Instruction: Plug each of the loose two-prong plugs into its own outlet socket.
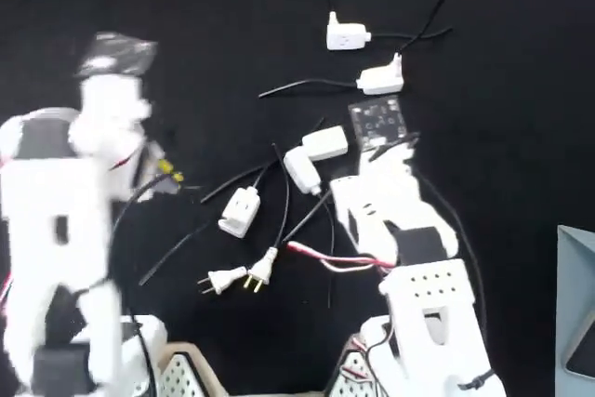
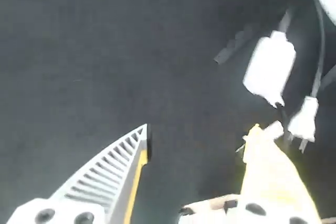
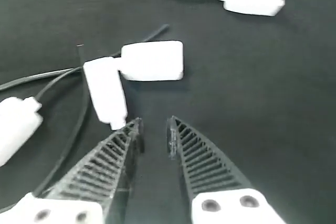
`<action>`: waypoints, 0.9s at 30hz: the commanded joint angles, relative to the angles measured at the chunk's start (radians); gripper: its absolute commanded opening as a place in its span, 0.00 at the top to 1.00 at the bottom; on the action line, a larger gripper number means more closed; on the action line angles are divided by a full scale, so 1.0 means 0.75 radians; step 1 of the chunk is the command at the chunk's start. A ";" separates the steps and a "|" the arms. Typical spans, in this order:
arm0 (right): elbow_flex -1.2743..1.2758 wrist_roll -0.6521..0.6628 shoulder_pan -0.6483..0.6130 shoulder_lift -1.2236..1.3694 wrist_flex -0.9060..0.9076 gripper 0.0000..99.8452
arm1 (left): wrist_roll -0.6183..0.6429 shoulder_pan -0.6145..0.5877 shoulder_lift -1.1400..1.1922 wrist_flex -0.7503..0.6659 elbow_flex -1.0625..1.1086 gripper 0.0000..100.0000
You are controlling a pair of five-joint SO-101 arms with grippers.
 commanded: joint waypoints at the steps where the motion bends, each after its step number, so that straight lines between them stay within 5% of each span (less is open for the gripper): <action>1: -0.028 0.000 0.098 -0.019 -0.027 0.93 | 0.057 0.187 0.284 -0.010 -0.216 0.70; 10: -0.066 0.121 0.262 -0.021 0.020 0.93 | 0.061 0.433 0.722 -0.086 -0.398 0.70; 27: -0.122 0.123 0.331 -0.021 0.096 0.93 | 0.076 0.512 1.242 -0.319 -0.398 0.72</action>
